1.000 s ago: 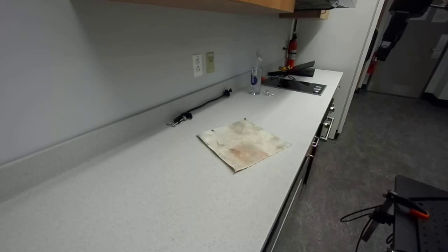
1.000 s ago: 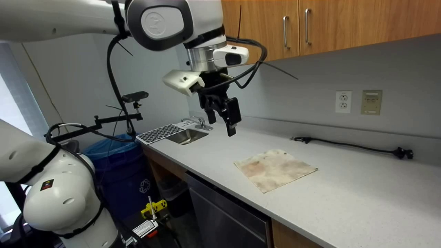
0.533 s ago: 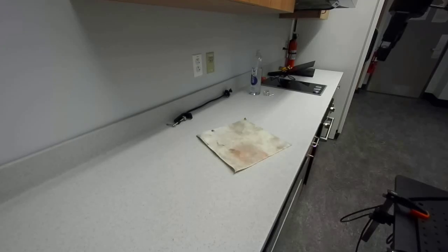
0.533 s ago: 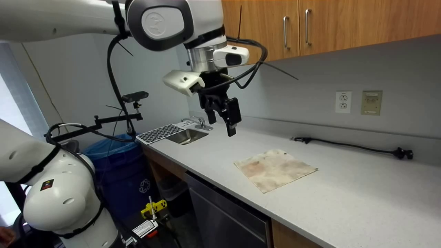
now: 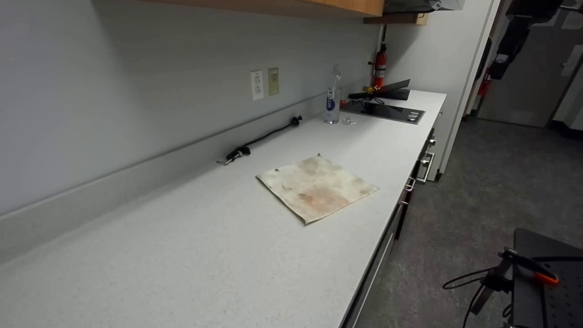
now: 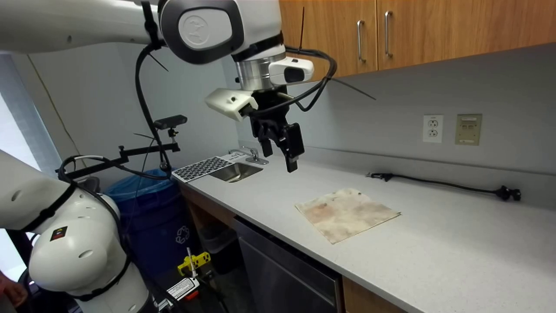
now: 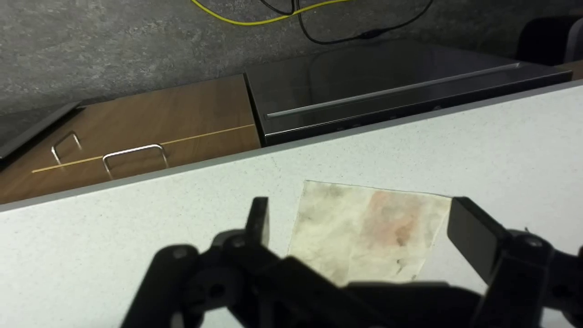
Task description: Fold the towel
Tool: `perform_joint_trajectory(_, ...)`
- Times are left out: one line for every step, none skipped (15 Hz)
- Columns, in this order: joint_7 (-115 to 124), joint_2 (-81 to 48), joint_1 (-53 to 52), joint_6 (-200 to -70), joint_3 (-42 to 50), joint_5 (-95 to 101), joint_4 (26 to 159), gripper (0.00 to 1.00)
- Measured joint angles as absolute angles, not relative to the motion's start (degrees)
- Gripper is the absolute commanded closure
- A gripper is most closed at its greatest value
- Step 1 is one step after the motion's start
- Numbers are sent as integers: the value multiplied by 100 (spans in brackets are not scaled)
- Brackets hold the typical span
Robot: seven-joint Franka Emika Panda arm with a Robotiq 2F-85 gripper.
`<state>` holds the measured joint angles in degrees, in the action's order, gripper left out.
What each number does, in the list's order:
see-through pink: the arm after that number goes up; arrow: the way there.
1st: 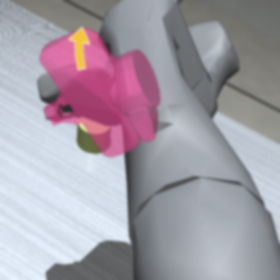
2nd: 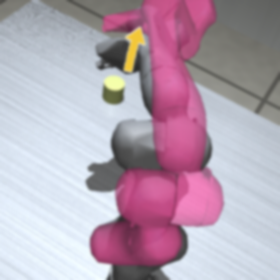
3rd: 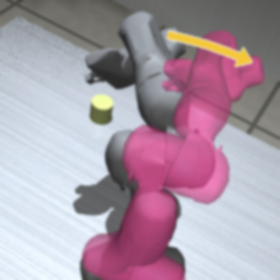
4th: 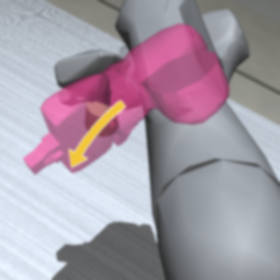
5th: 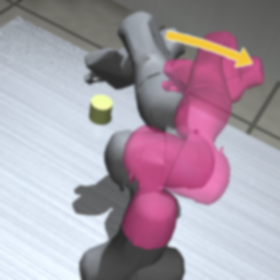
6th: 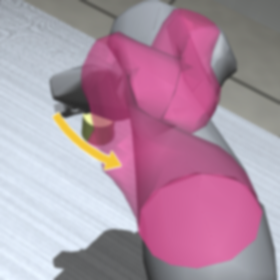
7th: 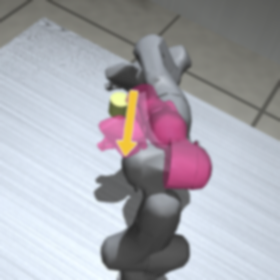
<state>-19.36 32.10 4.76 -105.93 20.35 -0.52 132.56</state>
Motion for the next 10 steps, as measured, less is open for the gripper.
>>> perform_joint_trajectory(-1935, 3203, 507, -10593, 2005, -44, 13256, 0)
perform_joint_trajectory(-1935, 3196, 534, -10593, 1981, -39, 13256, 0)
perform_joint_trajectory(-1935, 3188, 555, -10593, 1962, -32, 13256, 0)
perform_joint_trajectory(-1890, 3105, 530, -10617, 1882, -88, 13178, 0)
perform_joint_trajectory(-1792, 2935, 464, -10624, 1743, -156, 13005, 0)
perform_joint_trajectory(-1680, 2723, 388, -10625, 1591, -210, 12799, 0)
perform_joint_trajectory(-1575, 2475, 316, -10625, 1421, -273, 12576, 0)
perform_joint_trajectory(-1458, 2196, 244, -10624, 1257, -331, 12326, 0)
perform_joint_trajectory(-1335, 1912, 189, -10623, 1119, -372, 12073, 0)
perform_joint_trajectory(-1153, 1607, 168, -10620, 974, -374, 11793, 0)
